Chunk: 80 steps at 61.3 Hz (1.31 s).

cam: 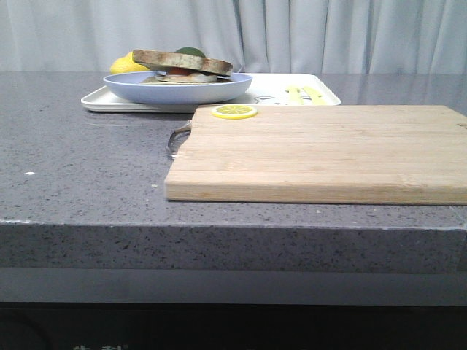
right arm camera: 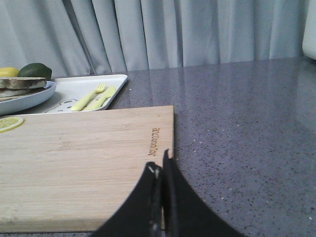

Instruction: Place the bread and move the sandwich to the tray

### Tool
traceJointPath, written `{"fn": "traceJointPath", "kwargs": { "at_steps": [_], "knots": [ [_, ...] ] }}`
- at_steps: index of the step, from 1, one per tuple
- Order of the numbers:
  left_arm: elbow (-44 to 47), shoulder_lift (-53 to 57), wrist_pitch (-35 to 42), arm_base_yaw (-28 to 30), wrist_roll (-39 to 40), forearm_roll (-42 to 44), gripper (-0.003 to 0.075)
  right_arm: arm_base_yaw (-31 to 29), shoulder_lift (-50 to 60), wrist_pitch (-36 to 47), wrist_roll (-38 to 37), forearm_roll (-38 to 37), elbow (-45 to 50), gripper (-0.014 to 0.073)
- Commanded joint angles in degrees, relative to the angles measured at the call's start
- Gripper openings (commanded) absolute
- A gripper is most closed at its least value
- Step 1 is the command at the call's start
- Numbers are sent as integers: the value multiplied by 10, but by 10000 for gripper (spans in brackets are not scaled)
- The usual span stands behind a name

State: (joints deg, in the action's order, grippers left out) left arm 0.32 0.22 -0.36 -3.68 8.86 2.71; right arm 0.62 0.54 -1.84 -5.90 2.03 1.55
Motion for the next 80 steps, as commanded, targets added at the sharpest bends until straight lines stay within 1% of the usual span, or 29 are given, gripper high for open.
{"fn": "traceJointPath", "kwargs": {
  "at_steps": [1, 19, 29, 43, 80],
  "knots": [
    [1, 13, 46, -4, 4, 0, -20, 1, 11, 51, -8, -12, -1, -67],
    [1, 13, 46, -4, 4, 0, -20, 1, 11, 52, -5, -11, -1, -67],
    [1, 13, 46, -4, 4, 0, -20, 1, 11, 57, 23, -11, -1, -67],
    [1, 13, 46, -4, 4, 0, -20, 1, 11, 71, 23, -9, -1, -67],
    [1, 13, 46, -4, 4, 0, -20, 1, 11, 71, 23, -9, -1, -67]
  ]
}}
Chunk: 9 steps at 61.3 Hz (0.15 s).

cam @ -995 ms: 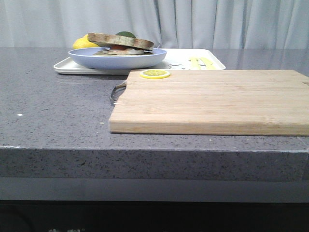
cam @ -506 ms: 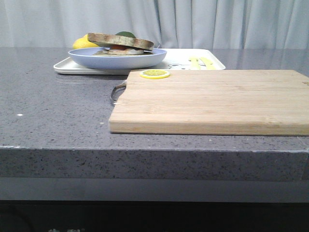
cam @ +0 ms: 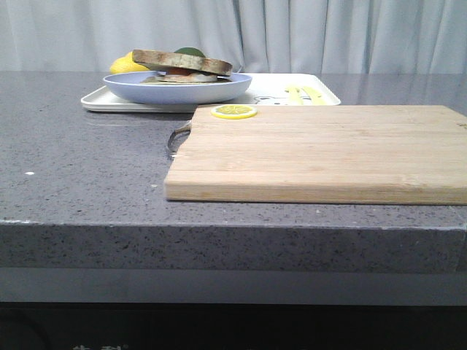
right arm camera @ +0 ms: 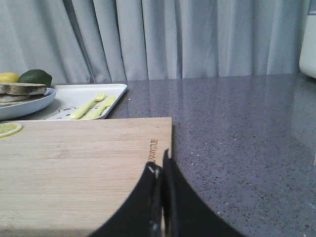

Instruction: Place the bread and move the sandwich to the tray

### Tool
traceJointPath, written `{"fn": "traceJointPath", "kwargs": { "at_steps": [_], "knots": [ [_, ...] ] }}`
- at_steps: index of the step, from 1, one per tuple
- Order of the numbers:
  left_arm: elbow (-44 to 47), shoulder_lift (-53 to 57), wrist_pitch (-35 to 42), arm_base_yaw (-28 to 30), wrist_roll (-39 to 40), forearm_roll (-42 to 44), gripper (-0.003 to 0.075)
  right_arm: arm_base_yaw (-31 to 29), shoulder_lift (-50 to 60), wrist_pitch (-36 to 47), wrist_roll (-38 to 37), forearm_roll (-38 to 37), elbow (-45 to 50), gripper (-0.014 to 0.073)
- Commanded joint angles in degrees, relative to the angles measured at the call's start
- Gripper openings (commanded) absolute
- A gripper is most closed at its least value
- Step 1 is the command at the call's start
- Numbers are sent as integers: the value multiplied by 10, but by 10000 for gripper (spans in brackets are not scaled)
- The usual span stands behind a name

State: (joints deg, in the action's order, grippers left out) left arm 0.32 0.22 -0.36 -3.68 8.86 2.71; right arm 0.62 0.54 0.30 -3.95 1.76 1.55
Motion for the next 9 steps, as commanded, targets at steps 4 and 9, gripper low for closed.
{"fn": "traceJointPath", "kwargs": {
  "at_steps": [4, 9],
  "knots": [
    [1, 13, 46, -4, 4, 0, -20, 1, 11, 49, 4, -6, -1, -67],
    [1, 13, 46, -4, 4, 0, -20, 1, 11, 49, 4, -6, -1, -67]
  ]
}}
